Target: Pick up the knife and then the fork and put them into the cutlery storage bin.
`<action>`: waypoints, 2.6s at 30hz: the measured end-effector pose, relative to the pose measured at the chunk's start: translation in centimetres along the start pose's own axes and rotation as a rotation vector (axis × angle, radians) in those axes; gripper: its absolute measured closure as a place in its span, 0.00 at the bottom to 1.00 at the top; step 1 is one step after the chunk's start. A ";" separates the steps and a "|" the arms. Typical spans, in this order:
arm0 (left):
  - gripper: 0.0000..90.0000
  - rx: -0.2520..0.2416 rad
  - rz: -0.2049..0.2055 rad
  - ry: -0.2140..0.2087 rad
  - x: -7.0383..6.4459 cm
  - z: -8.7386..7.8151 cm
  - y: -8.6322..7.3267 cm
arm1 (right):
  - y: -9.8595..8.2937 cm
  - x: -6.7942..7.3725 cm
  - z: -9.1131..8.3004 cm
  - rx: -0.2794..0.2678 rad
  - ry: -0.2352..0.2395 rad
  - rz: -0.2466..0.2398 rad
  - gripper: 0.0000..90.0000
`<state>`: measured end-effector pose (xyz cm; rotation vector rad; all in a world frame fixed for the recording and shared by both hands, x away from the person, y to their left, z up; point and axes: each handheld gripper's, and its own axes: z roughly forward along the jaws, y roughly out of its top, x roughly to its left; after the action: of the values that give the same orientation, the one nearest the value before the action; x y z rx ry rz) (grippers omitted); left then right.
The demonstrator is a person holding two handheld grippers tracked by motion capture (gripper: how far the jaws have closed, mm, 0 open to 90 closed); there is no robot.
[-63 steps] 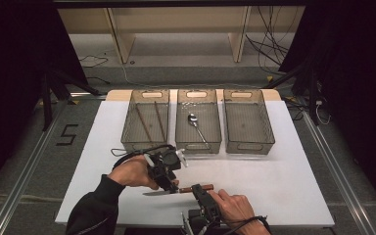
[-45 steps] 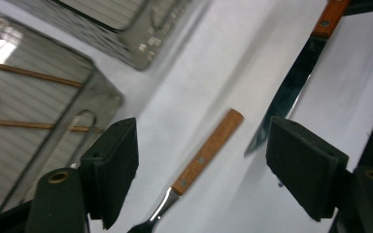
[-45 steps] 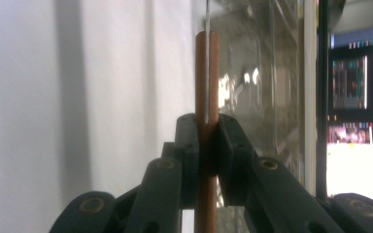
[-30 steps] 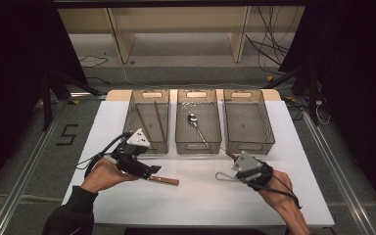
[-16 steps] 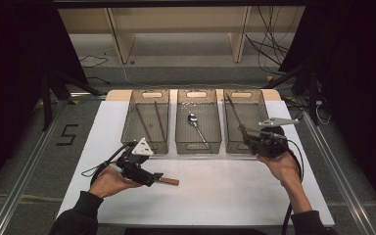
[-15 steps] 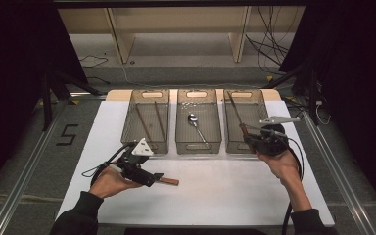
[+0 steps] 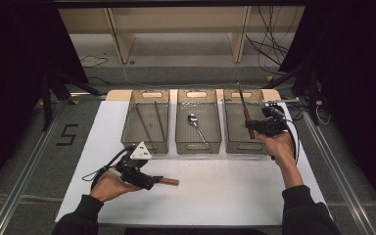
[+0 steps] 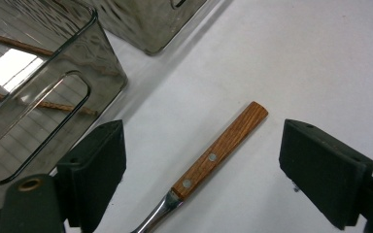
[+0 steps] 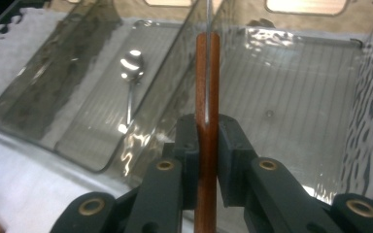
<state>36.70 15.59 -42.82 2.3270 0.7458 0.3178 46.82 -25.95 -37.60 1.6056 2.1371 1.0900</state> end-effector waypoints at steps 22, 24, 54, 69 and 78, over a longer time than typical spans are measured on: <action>0.18 0.012 0.001 -0.004 0.1 0.2 -0.4 | 0.6 -0.8 4.4 0.122 -0.068 0.114 0.90; 0.18 0.012 -0.001 -0.002 0.1 0.2 -0.5 | 0.6 -0.7 4.7 0.133 -0.074 0.112 0.90; 0.18 0.045 0.021 0.021 0.5 0.3 -0.1 | -1.5 3.4 -0.3 -0.024 0.067 -0.119 0.33; 0.19 0.151 0.071 0.003 1.1 1.4 0.6 | -7.2 6.2 -3.5 -0.100 0.177 -0.233 0.30; 0.25 0.290 0.166 -0.007 0.9 2.9 1.1 | -9.3 6.5 -4.0 -0.087 0.196 -0.251 0.30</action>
<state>39.10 13.95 -44.19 2.6701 0.6304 0.2902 35.44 -22.78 -39.76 1.1962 2.3008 1.2809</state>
